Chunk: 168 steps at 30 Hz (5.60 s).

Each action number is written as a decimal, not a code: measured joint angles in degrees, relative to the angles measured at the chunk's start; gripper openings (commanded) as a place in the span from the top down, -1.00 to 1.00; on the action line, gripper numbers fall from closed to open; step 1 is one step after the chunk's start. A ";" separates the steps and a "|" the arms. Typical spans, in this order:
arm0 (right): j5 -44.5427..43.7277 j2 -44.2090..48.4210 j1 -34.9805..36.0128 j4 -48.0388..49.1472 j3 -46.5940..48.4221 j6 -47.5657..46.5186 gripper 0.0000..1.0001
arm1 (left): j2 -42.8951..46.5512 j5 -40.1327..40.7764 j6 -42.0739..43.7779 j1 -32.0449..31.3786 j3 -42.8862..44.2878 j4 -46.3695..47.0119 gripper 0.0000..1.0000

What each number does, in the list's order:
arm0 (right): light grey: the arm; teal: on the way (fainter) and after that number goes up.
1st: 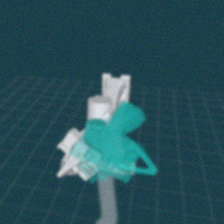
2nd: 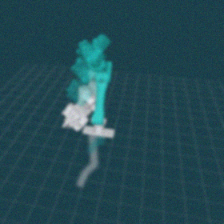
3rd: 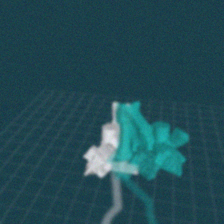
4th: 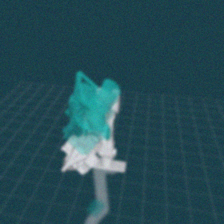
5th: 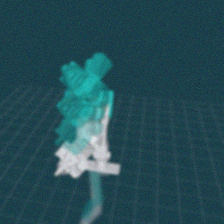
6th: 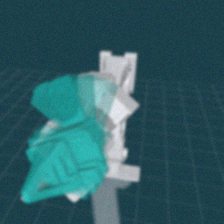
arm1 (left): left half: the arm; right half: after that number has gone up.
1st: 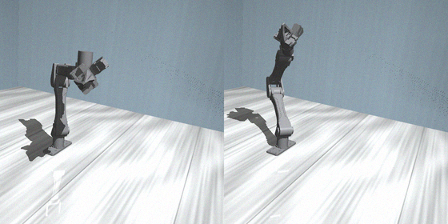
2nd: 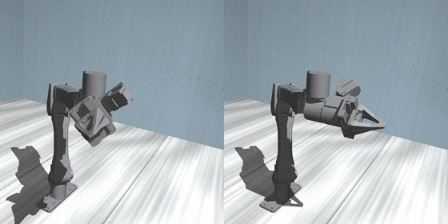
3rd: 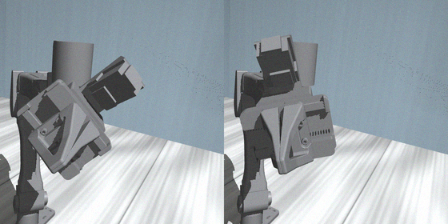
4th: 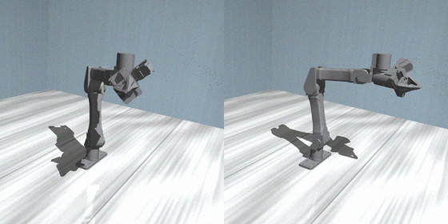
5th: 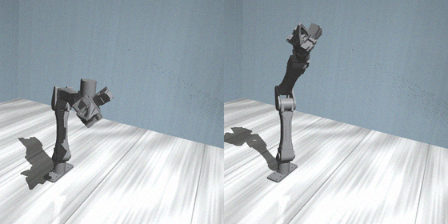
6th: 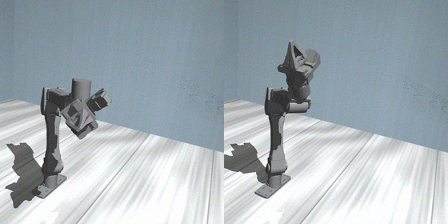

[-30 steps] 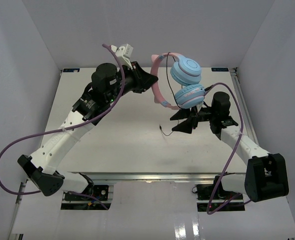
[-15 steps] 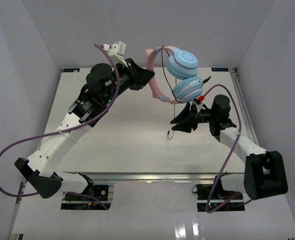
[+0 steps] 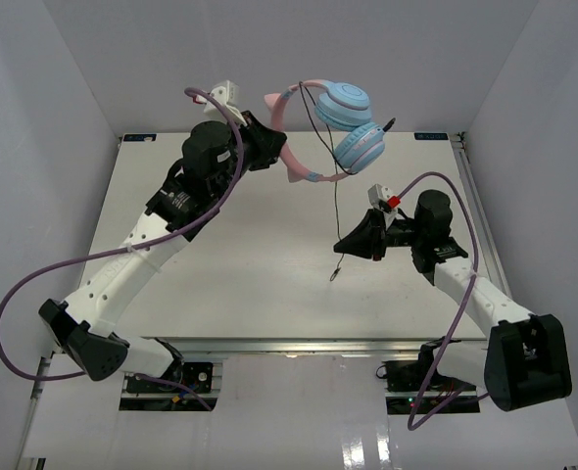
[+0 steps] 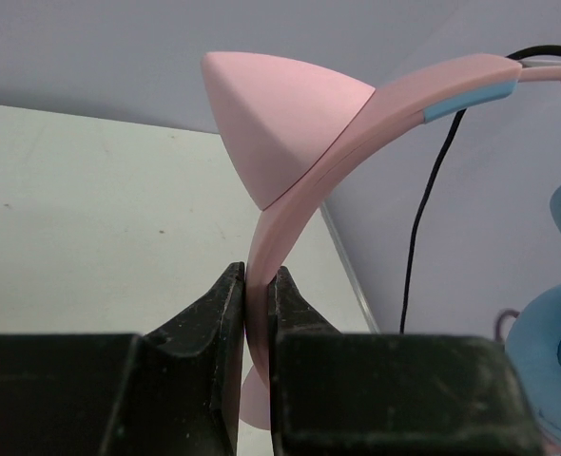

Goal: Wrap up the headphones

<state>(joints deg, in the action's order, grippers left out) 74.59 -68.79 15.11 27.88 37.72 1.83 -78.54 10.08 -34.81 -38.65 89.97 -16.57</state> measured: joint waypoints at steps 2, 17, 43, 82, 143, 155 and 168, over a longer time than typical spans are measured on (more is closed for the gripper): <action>-2.33 2.83 0.03 -5.69 0.13 -4.86 0.85 | -0.01 1.80 0.23 1.06 -0.56 -0.49 1.00; -38.13 5.24 16.16 -46.78 13.73 -38.05 0.85 | -15.91 8.49 -3.18 7.03 -1.37 -8.74 1.00; -86.49 4.30 26.69 -45.02 14.44 -62.81 0.82 | -20.45 -9.80 17.29 0.46 -16.13 -8.90 1.00; -41.38 0.46 6.83 -44.18 14.22 -48.22 0.53 | -5.46 -33.24 30.76 0.18 -23.08 -6.09 1.00; -8.66 -5.76 -5.35 -11.34 -0.56 -7.04 0.85 | 6.62 -13.07 -6.86 0.14 -37.64 16.36 1.00; -8.39 -22.34 -5.35 -1.03 -2.96 3.83 0.85 | -6.54 -8.49 -25.11 -0.15 -38.68 13.36 1.00; -8.30 -37.19 -8.38 10.87 -1.24 18.14 0.80 | -16.55 -4.95 -37.86 -0.43 -33.87 5.15 1.00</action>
<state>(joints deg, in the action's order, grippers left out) 66.29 -105.98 6.73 38.75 36.48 19.97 -95.10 5.13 -72.66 -39.08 56.10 -11.43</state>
